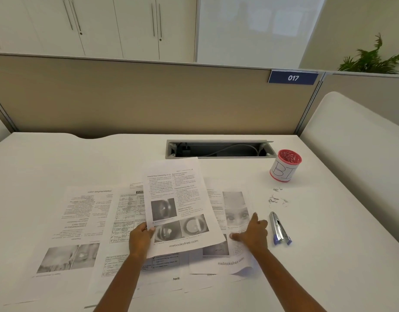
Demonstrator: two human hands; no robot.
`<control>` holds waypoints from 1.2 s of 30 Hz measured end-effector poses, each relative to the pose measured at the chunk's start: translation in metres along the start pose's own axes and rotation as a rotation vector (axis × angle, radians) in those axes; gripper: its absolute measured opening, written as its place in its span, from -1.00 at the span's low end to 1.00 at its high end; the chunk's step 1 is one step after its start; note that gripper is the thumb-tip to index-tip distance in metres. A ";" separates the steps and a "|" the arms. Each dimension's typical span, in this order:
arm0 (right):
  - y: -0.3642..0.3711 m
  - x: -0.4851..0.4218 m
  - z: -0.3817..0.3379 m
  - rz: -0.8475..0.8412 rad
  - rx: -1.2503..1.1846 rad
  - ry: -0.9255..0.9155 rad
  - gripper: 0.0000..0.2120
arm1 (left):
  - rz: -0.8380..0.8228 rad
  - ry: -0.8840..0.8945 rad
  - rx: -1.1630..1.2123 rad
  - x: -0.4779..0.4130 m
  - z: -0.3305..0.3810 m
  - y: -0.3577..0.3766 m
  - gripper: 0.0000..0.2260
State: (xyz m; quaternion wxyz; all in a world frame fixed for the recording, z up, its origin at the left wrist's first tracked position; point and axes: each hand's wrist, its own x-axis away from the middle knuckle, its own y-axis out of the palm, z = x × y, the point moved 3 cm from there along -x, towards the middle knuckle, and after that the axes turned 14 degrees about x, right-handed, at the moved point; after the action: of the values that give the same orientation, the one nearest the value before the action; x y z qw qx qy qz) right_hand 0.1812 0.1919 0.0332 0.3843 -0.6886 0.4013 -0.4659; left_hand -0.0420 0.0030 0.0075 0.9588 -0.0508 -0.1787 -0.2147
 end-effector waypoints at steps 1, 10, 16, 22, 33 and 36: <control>0.000 -0.001 0.000 -0.015 -0.058 0.001 -0.03 | 0.000 0.006 0.002 -0.001 -0.001 0.000 -0.76; -0.012 -0.008 -0.002 -0.003 -0.429 -0.073 -0.72 | -0.034 -0.018 0.049 -0.004 -0.005 -0.003 -0.75; -0.030 -0.006 -0.017 -0.100 -0.695 -0.147 -0.85 | -0.232 -0.062 -0.008 -0.002 0.007 0.006 -0.77; -0.033 0.000 -0.032 -0.221 -0.774 -0.279 -0.80 | -0.441 -0.022 0.118 0.008 0.037 0.029 -0.68; -0.012 -0.001 -0.013 -0.043 0.131 -0.179 -0.60 | -0.172 -0.166 0.518 -0.006 0.030 0.005 -0.76; 0.000 0.010 -0.006 -0.091 0.337 -0.076 -0.18 | -0.093 -0.213 0.579 -0.013 0.022 -0.010 -0.71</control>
State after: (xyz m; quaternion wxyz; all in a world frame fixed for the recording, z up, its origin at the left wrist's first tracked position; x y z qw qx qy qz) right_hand 0.1777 0.1820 0.0381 0.4875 -0.6490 0.2713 -0.5172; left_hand -0.0642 0.0032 0.0233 0.8986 0.2103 -0.3338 -0.1919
